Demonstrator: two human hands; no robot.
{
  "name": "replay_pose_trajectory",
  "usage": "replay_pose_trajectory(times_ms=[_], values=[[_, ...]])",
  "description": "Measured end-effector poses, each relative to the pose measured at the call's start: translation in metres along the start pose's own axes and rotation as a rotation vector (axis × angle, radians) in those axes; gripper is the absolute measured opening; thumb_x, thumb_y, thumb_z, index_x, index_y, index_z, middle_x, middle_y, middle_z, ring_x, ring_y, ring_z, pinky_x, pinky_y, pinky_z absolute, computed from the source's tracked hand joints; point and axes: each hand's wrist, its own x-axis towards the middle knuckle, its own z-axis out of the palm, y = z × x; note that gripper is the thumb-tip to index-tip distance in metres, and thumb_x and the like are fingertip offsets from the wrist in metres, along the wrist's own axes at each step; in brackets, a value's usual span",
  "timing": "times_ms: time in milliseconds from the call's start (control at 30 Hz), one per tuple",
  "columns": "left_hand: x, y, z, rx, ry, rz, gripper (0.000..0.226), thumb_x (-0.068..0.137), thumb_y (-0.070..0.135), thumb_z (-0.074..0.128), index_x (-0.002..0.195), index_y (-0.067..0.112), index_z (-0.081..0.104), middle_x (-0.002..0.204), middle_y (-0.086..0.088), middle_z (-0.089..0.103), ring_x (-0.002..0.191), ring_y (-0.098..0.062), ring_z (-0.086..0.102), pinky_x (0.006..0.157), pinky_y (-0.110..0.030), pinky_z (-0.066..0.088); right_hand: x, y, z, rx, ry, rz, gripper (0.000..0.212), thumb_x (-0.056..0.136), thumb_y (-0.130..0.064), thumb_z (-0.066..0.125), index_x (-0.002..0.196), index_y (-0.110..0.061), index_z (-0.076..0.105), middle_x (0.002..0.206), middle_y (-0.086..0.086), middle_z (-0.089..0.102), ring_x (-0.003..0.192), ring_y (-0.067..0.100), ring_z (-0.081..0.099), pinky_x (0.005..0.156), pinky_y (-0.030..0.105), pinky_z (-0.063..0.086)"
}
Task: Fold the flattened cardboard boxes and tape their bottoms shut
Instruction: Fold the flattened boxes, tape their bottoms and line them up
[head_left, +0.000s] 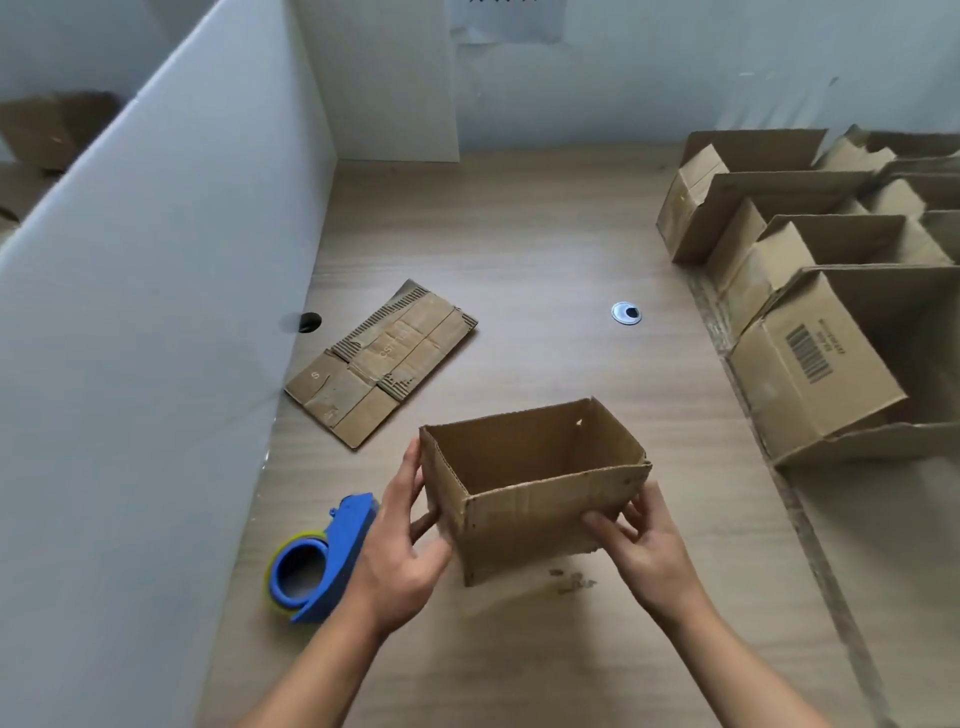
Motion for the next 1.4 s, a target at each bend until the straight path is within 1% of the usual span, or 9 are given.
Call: replay_pose_trajectory(times_ms=[133, 267, 433, 600, 733, 967, 1133, 1300, 1400], values=[[-0.016, -0.014, 0.009, 0.178, -0.016, 0.057, 0.086, 0.079, 0.035, 0.069, 0.152, 0.048, 0.025, 0.165, 0.014, 0.015, 0.151, -0.008, 0.016, 0.115, -0.050, 0.036, -0.004, 0.014, -0.008, -0.122, -0.087, -0.052, 0.076, 0.087, -0.015, 0.076, 0.146, -0.046, 0.040, 0.143, -0.013, 0.053, 0.129, 0.010, 0.055, 0.097, 0.033, 0.053], [-0.018, -0.015, 0.013, 0.290, 0.014, 0.024, 0.072, 0.075, 0.053, 0.068, 0.141, 0.057, 0.039, 0.163, 0.018, 0.018, 0.147, 0.003, 0.019, 0.120, -0.043, 0.029, -0.004, 0.026, -0.010, -0.347, -0.167, -0.169, 0.058, 0.080, -0.064, 0.068, 0.134, -0.058, 0.049, 0.153, -0.025, 0.030, 0.134, 0.007, 0.048, 0.099, 0.032, 0.052], [-0.016, -0.017, 0.008, 0.337, 0.092, -0.012, 0.072, 0.072, 0.065, 0.066, 0.138, 0.063, 0.037, 0.157, 0.021, 0.028, 0.141, 0.010, 0.027, 0.116, -0.037, 0.035, -0.003, 0.021, -0.001, -0.274, -0.179, -0.171, 0.039, 0.078, -0.070, 0.064, 0.115, -0.057, 0.064, 0.145, -0.024, 0.040, 0.131, -0.004, 0.046, 0.093, 0.014, 0.047], [-0.009, -0.020, 0.001, 0.371, 0.149, -0.069, 0.109, 0.067, 0.057, 0.076, 0.149, 0.060, 0.005, 0.142, 0.009, 0.043, 0.129, -0.009, 0.046, 0.106, -0.036, 0.043, -0.002, 0.025, 0.004, -0.294, -0.132, -0.084, 0.066, 0.077, -0.058, 0.066, 0.137, -0.062, 0.040, 0.142, -0.024, 0.046, 0.128, 0.000, 0.050, 0.089, 0.027, 0.055], [-0.003, -0.020, 0.003, 0.408, 0.075, -0.031, 0.070, 0.072, 0.059, 0.069, 0.135, 0.060, 0.038, 0.135, 0.019, 0.038, 0.125, 0.003, 0.042, 0.101, -0.035, 0.049, 0.002, 0.024, 0.006, -0.262, -0.087, -0.018, 0.082, 0.074, -0.062, 0.068, 0.141, -0.069, 0.021, 0.146, -0.026, 0.039, 0.131, -0.011, 0.042, 0.103, 0.029, 0.048], [0.000, -0.029, 0.018, 0.394, 0.112, -0.074, 0.063, 0.078, 0.067, 0.053, 0.133, 0.036, 0.056, 0.150, 0.014, 0.036, 0.137, -0.001, 0.036, 0.112, -0.030, 0.037, 0.001, 0.015, 0.002, -0.412, -0.030, -0.107, 0.063, 0.092, -0.025, 0.069, 0.137, -0.057, 0.039, 0.139, -0.031, 0.041, 0.126, -0.020, 0.038, 0.107, 0.019, 0.036], [0.017, -0.027, 0.022, 0.401, 0.037, -0.187, 0.054, 0.096, 0.050, 0.048, 0.143, 0.023, 0.049, 0.155, 0.005, 0.035, 0.146, -0.009, 0.027, 0.114, -0.018, 0.018, 0.011, 0.011, 0.010, -0.521, 0.044, -0.170, 0.048, 0.093, -0.026, 0.067, 0.139, -0.034, 0.053, 0.135, -0.012, 0.053, 0.123, -0.005, 0.048, 0.101, 0.006, 0.032], [0.024, -0.029, 0.007, 0.434, -0.001, -0.183, 0.049, 0.101, 0.038, 0.050, 0.147, 0.022, 0.044, 0.160, 0.000, 0.029, 0.149, -0.014, 0.023, 0.118, -0.025, 0.017, 0.021, 0.010, 0.020, -0.535, 0.034, -0.174, 0.044, 0.094, -0.031, 0.066, 0.137, -0.026, 0.058, 0.137, -0.009, 0.054, 0.127, 0.004, 0.049, 0.109, 0.024, 0.038], [0.023, -0.036, -0.007, 0.509, 0.056, -0.155, 0.055, 0.098, 0.040, 0.057, 0.147, 0.020, 0.044, 0.162, -0.002, 0.025, 0.150, -0.015, 0.022, 0.116, -0.025, 0.018, 0.025, 0.022, 0.029, -0.611, -0.074, -0.155, 0.048, 0.094, -0.026, 0.067, 0.141, -0.023, 0.055, 0.143, -0.006, 0.053, 0.130, 0.002, 0.044, 0.111, 0.017, 0.031]])
